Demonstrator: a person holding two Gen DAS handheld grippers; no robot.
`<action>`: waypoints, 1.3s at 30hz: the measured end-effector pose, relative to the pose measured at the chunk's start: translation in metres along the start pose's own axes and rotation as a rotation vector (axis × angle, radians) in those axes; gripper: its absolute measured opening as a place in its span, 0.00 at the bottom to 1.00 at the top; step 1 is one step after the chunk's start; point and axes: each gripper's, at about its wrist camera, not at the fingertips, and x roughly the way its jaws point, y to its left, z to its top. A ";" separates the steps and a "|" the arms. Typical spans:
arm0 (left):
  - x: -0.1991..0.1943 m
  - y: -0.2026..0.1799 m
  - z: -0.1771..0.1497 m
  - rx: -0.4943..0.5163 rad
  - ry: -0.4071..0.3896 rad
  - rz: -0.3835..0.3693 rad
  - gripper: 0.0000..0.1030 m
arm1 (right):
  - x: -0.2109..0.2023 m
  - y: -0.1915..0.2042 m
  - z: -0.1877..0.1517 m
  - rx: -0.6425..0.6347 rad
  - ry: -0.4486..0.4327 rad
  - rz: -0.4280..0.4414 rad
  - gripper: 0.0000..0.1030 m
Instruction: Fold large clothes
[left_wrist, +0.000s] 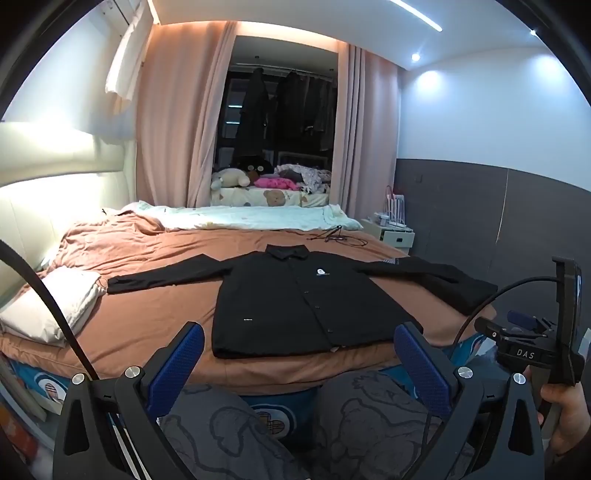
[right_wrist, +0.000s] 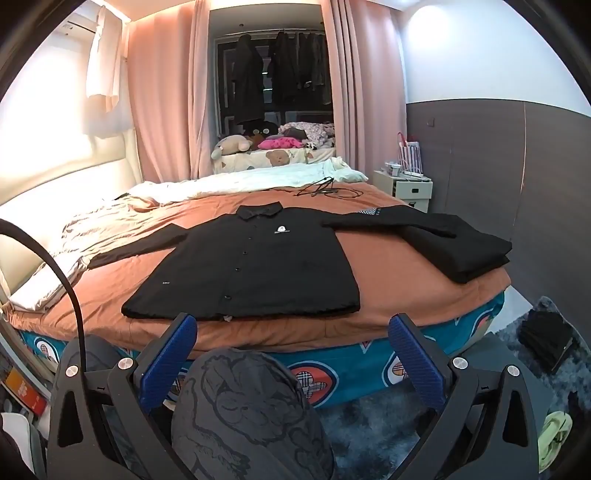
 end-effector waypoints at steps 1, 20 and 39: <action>-0.001 0.000 0.001 -0.001 0.000 0.000 1.00 | 0.000 0.000 0.000 0.000 0.000 -0.001 1.00; -0.005 0.001 0.000 0.003 0.000 -0.002 1.00 | 0.000 0.001 0.001 -0.005 -0.006 -0.004 1.00; -0.007 -0.001 -0.004 -0.008 0.005 0.005 1.00 | -0.015 -0.005 -0.006 -0.003 -0.024 -0.018 1.00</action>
